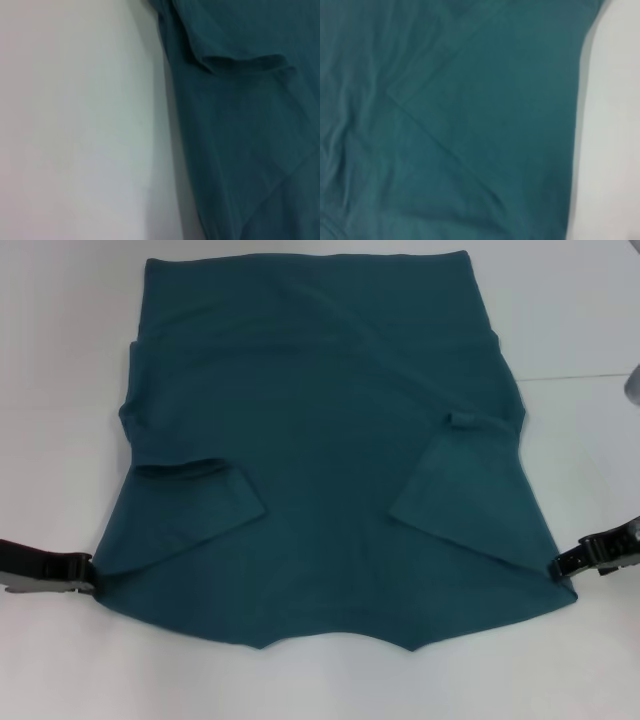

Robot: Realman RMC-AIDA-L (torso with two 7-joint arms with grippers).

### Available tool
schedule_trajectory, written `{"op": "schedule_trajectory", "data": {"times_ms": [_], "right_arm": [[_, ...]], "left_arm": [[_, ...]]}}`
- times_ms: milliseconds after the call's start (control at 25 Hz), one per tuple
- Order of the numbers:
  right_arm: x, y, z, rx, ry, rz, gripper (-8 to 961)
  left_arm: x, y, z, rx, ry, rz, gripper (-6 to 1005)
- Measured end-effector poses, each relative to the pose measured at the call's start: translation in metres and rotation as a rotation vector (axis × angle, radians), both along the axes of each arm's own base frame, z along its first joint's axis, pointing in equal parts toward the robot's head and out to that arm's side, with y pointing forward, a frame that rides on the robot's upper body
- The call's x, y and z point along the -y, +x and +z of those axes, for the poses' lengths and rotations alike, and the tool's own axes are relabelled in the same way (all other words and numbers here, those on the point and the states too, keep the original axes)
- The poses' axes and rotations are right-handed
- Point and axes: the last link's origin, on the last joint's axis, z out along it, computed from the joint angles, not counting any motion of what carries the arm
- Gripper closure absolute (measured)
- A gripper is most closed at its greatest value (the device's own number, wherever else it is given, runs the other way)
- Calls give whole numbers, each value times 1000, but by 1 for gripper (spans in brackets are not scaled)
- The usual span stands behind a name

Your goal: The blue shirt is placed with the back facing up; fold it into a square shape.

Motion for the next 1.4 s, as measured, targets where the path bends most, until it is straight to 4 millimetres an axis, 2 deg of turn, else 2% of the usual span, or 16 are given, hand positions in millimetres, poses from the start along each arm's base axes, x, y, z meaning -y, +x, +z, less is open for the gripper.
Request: {"op": "schedule_trajectory", "data": {"times_ms": [40, 280, 1040, 1120, 1360, 1400], "right_arm": [[0, -1, -2, 3, -5, 0, 247], [2, 0, -9, 57, -26, -16, 248], [-6, 1, -37, 87, -81, -8, 263], [-6, 1, -38, 93, -87, -7, 357], [-9, 0, -42, 101, -92, 2, 363], [-10, -1, -42, 102, -93, 6, 397]], "left_arm": [[0, 0, 0, 0, -1, -1, 953], [1, -1, -1, -1, -2, -5, 975], [0, 1, -2, 3, -4, -20, 975], [0, 1, -2, 3, -4, -20, 975], [0, 1, -2, 1, -6, -26, 975], [0, 1, -2, 1, -7, -26, 975]]}}
